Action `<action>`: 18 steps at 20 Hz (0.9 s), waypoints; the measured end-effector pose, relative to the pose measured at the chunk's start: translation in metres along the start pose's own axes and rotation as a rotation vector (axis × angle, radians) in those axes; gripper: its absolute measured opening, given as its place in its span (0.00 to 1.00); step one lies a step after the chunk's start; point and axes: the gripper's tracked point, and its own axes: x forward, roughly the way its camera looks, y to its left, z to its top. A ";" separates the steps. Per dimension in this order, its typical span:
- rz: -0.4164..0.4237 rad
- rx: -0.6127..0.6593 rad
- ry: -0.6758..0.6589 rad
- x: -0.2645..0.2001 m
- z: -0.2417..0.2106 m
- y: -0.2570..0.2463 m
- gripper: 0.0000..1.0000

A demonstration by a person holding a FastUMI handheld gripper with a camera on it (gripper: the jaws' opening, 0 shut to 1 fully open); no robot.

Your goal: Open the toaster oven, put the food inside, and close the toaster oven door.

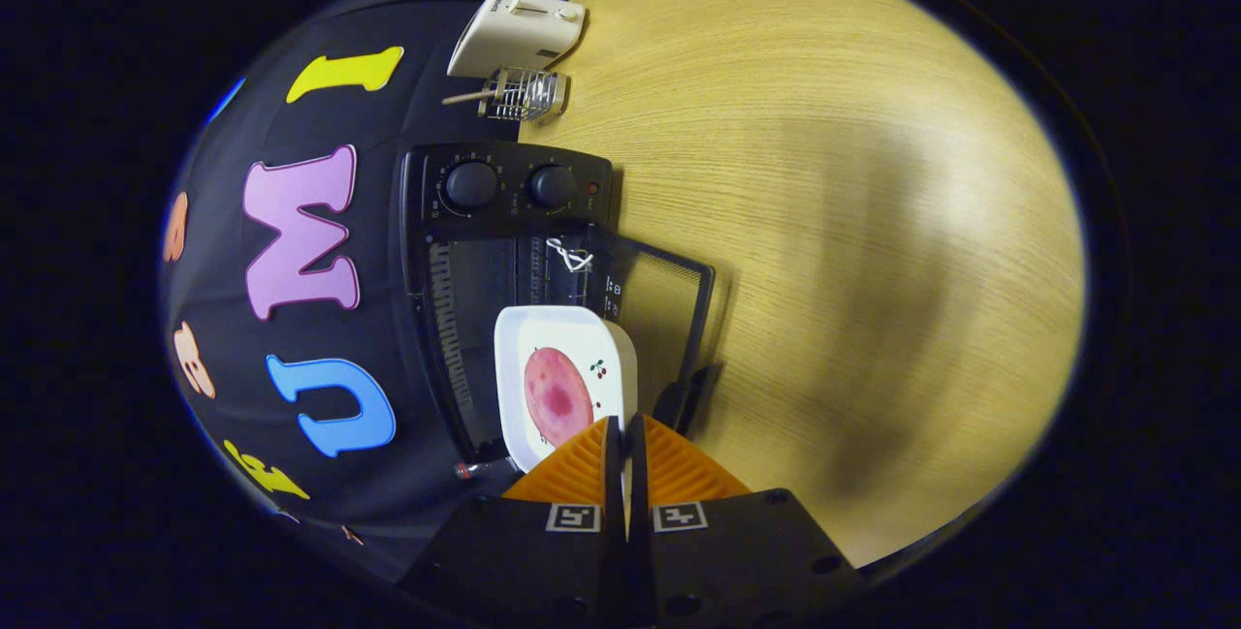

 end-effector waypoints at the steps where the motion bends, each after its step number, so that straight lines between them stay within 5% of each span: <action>1: 0.004 0.023 -0.023 0.013 0.000 0.006 0.05; 12: 0.037 0.120 -0.186 0.110 0.010 0.068 0.06; 15: 0.093 0.177 -0.148 0.112 0.005 0.080 0.22; 18: 0.096 0.175 -0.152 0.105 0.008 0.085 0.54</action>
